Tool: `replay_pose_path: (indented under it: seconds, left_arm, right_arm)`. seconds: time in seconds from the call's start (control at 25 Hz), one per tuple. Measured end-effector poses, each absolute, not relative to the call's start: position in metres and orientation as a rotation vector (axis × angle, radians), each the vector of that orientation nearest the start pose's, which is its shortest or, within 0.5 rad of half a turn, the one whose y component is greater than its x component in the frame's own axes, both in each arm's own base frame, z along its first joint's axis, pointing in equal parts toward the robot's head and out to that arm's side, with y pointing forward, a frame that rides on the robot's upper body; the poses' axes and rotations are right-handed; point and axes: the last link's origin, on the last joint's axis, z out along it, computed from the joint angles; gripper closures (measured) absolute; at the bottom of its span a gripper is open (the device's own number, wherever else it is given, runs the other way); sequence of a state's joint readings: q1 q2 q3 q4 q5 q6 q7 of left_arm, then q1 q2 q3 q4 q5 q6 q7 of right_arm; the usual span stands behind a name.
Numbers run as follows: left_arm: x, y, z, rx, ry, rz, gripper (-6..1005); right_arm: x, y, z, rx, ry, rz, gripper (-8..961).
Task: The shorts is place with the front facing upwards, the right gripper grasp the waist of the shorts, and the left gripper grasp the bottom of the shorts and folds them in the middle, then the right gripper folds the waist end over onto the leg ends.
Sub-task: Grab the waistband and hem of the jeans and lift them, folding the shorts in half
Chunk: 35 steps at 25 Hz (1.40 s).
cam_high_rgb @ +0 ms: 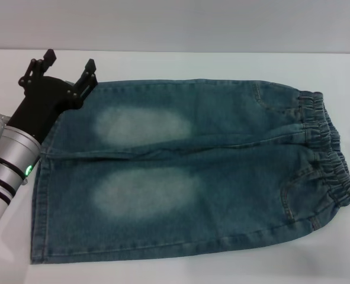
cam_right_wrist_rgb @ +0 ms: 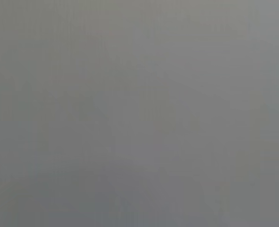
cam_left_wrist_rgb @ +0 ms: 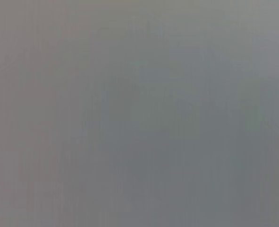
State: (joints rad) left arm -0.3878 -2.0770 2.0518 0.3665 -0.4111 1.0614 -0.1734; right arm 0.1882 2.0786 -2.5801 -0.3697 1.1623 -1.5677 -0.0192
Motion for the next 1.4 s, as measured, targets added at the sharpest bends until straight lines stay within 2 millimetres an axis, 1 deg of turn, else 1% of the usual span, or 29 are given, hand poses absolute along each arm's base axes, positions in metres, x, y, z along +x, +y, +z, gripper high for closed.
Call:
replay_pose_path:
  seconds: [0.84, 1.0, 1.08, 1.16, 1.36, 1.4]
  left_arm:
    - [-0.284, 0.340, -0.036, -1.765, -0.466, -0.798, 170]
    - [-0.281, 0.339, -0.036, -1.766, -0.470, -0.812, 171]
    - [-0.276, 0.344, -0.036, -1.771, -0.491, -0.821, 171]
    - [-0.269, 0.351, -0.038, -1.790, -0.518, -0.809, 171]
    - [-0.252, 0.370, -0.042, -1.825, -0.570, -0.754, 171]
    - [-0.245, 0.374, -0.042, -1.839, -0.563, -0.750, 171]
  right_arm:
    - [0.318, 0.244, -0.004, -1.343, 0.409, 0.872, 198]
    - [0.315, 0.245, -0.006, -1.341, 0.429, 0.903, 199]
    - [0.311, 0.252, -0.008, -1.361, 0.456, 0.930, 199]
    - [0.307, 0.265, -0.010, -1.397, 0.490, 0.934, 199]
    - [0.292, 0.313, -0.019, -1.530, 0.619, 0.904, 199]
    - [0.289, 0.320, -0.020, -1.548, 0.644, 0.897, 199]
